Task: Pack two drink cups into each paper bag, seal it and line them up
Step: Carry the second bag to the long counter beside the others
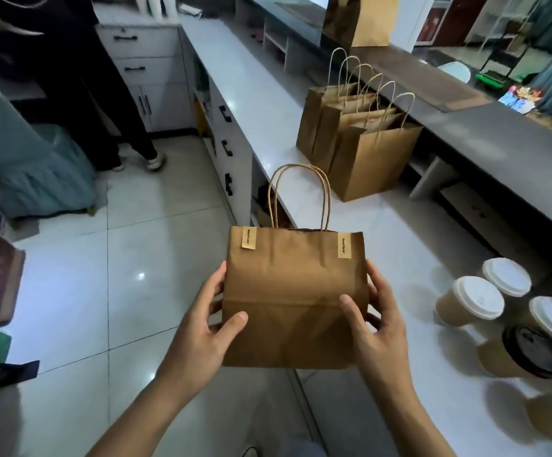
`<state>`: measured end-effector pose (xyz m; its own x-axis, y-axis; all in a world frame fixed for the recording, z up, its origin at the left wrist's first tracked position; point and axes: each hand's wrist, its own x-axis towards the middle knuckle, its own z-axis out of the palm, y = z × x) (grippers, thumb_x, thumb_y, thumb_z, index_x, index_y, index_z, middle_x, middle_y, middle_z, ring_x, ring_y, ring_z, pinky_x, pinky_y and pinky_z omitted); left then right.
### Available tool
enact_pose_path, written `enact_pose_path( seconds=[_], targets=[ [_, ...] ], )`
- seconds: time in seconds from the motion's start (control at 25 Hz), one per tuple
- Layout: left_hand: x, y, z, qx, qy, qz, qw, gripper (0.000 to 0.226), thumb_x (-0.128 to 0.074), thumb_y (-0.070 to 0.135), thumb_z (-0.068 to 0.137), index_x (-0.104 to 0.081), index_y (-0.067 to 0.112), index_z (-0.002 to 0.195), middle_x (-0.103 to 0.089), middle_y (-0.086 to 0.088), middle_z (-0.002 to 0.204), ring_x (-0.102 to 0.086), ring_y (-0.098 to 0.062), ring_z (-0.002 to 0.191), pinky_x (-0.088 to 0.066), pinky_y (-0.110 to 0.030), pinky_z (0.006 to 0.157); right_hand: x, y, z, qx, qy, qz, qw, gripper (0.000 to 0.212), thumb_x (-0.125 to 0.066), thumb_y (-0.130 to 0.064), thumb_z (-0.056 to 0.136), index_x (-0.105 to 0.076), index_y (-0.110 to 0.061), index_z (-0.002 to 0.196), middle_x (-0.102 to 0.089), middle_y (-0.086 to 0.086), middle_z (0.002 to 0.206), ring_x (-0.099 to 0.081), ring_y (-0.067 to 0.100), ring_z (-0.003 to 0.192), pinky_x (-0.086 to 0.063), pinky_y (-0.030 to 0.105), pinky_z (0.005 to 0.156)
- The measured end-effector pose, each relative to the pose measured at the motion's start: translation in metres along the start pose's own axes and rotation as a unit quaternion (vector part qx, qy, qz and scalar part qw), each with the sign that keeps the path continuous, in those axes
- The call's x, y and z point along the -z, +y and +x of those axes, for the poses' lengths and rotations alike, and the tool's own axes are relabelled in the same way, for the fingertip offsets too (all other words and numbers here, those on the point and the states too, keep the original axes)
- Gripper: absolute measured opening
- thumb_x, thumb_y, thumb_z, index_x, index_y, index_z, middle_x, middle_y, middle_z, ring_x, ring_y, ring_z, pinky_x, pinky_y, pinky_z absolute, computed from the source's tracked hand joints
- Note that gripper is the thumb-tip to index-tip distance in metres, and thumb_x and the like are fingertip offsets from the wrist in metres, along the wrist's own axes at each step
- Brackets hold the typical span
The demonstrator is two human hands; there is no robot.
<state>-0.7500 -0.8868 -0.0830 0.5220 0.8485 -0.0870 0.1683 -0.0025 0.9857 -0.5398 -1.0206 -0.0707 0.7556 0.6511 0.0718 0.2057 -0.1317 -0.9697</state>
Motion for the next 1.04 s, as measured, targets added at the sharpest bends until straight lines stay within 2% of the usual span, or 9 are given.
enact_pose_path(
  seconds=[0.08, 0.2, 0.28, 0.4, 0.56, 0.64, 0.76, 0.96, 1.04],
  targets=[
    [0.008, -0.002, 0.005, 0.007, 0.009, -0.004, 1.0, 0.072, -0.069, 0.031, 0.089, -0.034, 0.058, 0.146, -0.049, 0.044, 0.127, -0.049, 0.02, 0.117, -0.046, -0.001, 0.076, -0.01, 0.002, 0.012, 0.005, -0.016, -0.007, 1.0, 0.062, -0.067, -0.05, 0.084, -0.044, -0.059, 0.141, -0.058, -0.013, 0.139, -0.06, 0.005, 0.118, -0.055, 0.03, 0.091],
    [0.02, -0.003, 0.017, 0.019, 0.029, -0.008, 0.999, 0.075, -0.067, 0.044, 0.08, -0.033, 0.06, 0.145, -0.047, 0.041, 0.13, -0.049, 0.019, 0.118, -0.046, -0.001, 0.076, -0.03, 0.002, 0.033, -0.003, -0.045, -0.007, 0.999, 0.062, -0.066, -0.052, 0.084, -0.043, -0.06, 0.141, -0.058, -0.013, 0.14, -0.059, 0.005, 0.12, -0.052, 0.018, 0.085],
    [0.026, -0.005, 0.029, 0.022, 0.04, -0.003, 0.999, 0.072, -0.068, 0.04, 0.085, -0.033, 0.061, 0.144, -0.047, 0.046, 0.128, -0.047, 0.012, 0.125, -0.045, 0.0, 0.078, -0.042, 0.003, 0.047, -0.009, -0.058, -0.009, 0.998, 0.063, -0.065, -0.054, 0.084, -0.042, -0.061, 0.141, -0.057, -0.013, 0.141, -0.059, 0.009, 0.122, -0.054, 0.025, 0.089],
    [0.033, -0.012, 0.053, 0.029, 0.052, 0.008, 0.998, 0.072, -0.068, 0.023, 0.093, -0.033, 0.057, 0.147, -0.047, 0.046, 0.128, -0.046, 0.0, 0.133, -0.045, -0.001, 0.081, -0.061, 0.007, 0.076, -0.007, -0.073, -0.009, 0.997, 0.063, -0.065, -0.054, 0.083, -0.044, -0.057, 0.143, -0.058, -0.01, 0.141, -0.058, 0.014, 0.126, -0.053, 0.039, 0.101],
    [0.036, -0.013, 0.094, 0.049, 0.074, 0.02, 0.996, 0.073, -0.068, 0.023, 0.093, -0.032, 0.056, 0.147, -0.047, 0.039, 0.132, -0.048, -0.001, 0.13, -0.045, -0.001, 0.078, -0.084, 0.011, 0.122, -0.027, -0.095, 0.005, 0.995, 0.061, -0.065, -0.056, 0.084, -0.043, -0.061, 0.141, -0.056, -0.01, 0.143, -0.057, 0.017, 0.126, -0.054, 0.041, 0.1],
    [0.036, -0.009, 0.121, 0.051, 0.085, 0.024, 0.995, 0.073, -0.067, 0.02, 0.094, -0.031, 0.053, 0.149, -0.046, 0.035, 0.135, -0.049, -0.002, 0.129, -0.045, 0.0, 0.076, -0.095, 0.012, 0.15, -0.034, -0.1, 0.01, 0.994, 0.06, -0.065, -0.057, 0.084, -0.042, -0.063, 0.14, -0.055, -0.012, 0.142, -0.058, 0.016, 0.122, -0.055, 0.033, 0.093],
    [0.032, -0.004, 0.165, 0.056, 0.088, 0.036, 0.994, 0.073, -0.067, 0.021, 0.094, -0.03, 0.053, 0.149, -0.043, 0.039, 0.132, -0.047, 0.004, 0.127, -0.044, 0.002, 0.075, -0.105, 0.015, 0.198, -0.037, -0.109, 0.015, 0.993, 0.063, -0.063, -0.061, 0.081, -0.043, -0.059, 0.141, -0.055, -0.011, 0.143, -0.059, 0.012, 0.121, -0.051, 0.013, 0.08],
    [0.023, 0.006, 0.218, 0.066, 0.08, 0.038, 0.994, 0.073, -0.066, 0.024, 0.094, -0.027, 0.057, 0.145, -0.04, 0.037, 0.132, -0.045, 0.028, 0.112, -0.043, 0.003, 0.073, -0.119, 0.016, 0.258, -0.033, -0.112, 0.025, 0.993, 0.06, -0.065, -0.055, 0.085, -0.044, -0.058, 0.142, -0.053, -0.018, 0.142, -0.056, 0.004, 0.122, -0.047, 0.014, 0.083],
    [0.022, 0.009, 0.236, 0.075, 0.081, 0.036, 0.993, 0.071, -0.066, 0.029, 0.092, -0.026, 0.06, 0.143, -0.039, 0.04, 0.13, -0.046, 0.029, 0.11, -0.042, 0.004, 0.071, -0.125, 0.019, 0.277, -0.036, -0.117, 0.028, 0.992, 0.06, -0.064, -0.055, 0.086, -0.044, -0.058, 0.142, -0.052, -0.021, 0.141, -0.056, -0.001, 0.119, -0.047, 0.012, 0.082]
  ],
)
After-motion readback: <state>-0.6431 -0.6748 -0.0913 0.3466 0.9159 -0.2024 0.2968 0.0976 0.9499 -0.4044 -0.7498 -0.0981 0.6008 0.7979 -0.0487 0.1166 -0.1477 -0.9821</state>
